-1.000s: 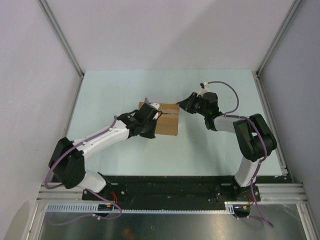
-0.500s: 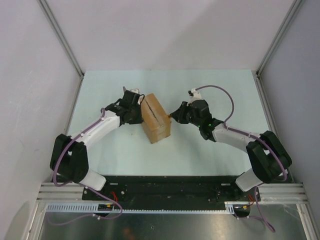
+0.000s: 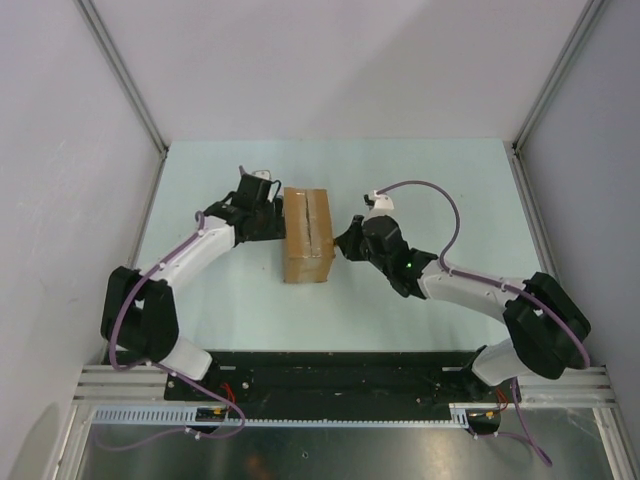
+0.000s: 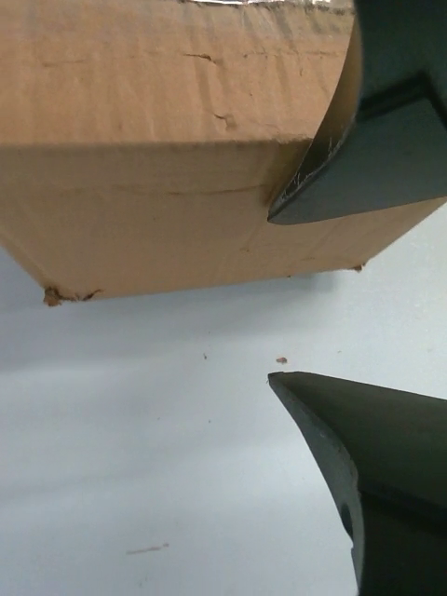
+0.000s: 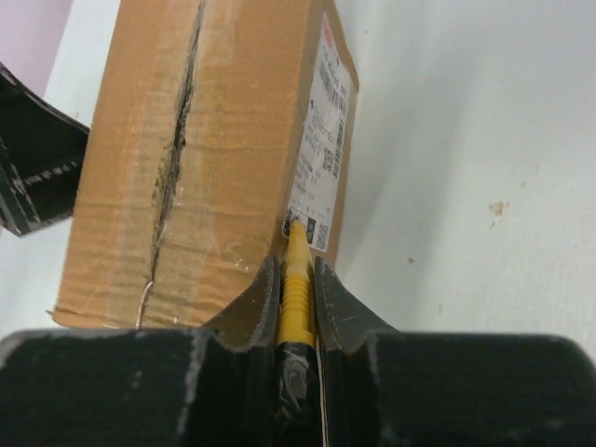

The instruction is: Unpack the express box

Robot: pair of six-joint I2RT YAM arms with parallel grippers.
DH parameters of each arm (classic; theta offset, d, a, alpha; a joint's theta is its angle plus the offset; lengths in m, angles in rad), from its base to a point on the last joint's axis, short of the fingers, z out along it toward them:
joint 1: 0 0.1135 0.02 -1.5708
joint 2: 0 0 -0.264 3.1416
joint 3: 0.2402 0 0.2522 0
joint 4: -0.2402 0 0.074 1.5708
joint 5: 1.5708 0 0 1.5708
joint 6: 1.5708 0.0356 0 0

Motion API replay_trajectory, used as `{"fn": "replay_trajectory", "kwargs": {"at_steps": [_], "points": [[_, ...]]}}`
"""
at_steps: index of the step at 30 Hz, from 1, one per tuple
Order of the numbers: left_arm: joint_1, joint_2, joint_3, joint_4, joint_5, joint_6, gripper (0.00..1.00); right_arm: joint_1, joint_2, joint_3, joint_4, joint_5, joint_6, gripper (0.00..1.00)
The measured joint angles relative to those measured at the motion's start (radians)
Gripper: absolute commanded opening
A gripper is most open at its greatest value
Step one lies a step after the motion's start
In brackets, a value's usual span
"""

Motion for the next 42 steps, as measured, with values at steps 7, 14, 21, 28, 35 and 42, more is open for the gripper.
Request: {"fn": "replay_trajectory", "kwargs": {"at_steps": [7,14,21,28,35,42], "points": [[0.003,-0.115,-0.002,0.017,-0.05,0.016,0.77,0.048,-0.066,-0.007,-0.096,0.041,0.033,0.0],[0.003,-0.181,-0.002,0.046,-0.014,0.028,0.76,0.064,-0.104,-0.007,-0.1,0.064,0.044,0.0],[0.0,-0.096,-0.003,0.045,0.09,0.068,0.73,0.072,-0.103,-0.007,-0.103,0.072,0.05,0.0],[-0.01,-0.066,-0.007,0.046,0.108,0.069,0.71,0.076,-0.103,-0.007,-0.103,0.075,0.051,0.0],[-0.024,-0.041,-0.008,0.046,0.095,0.071,0.79,0.079,-0.103,-0.007,-0.103,0.081,0.051,0.0],[-0.073,-0.039,-0.008,0.044,0.057,0.111,0.82,0.082,-0.103,-0.007,-0.103,0.082,0.051,0.0]]}}
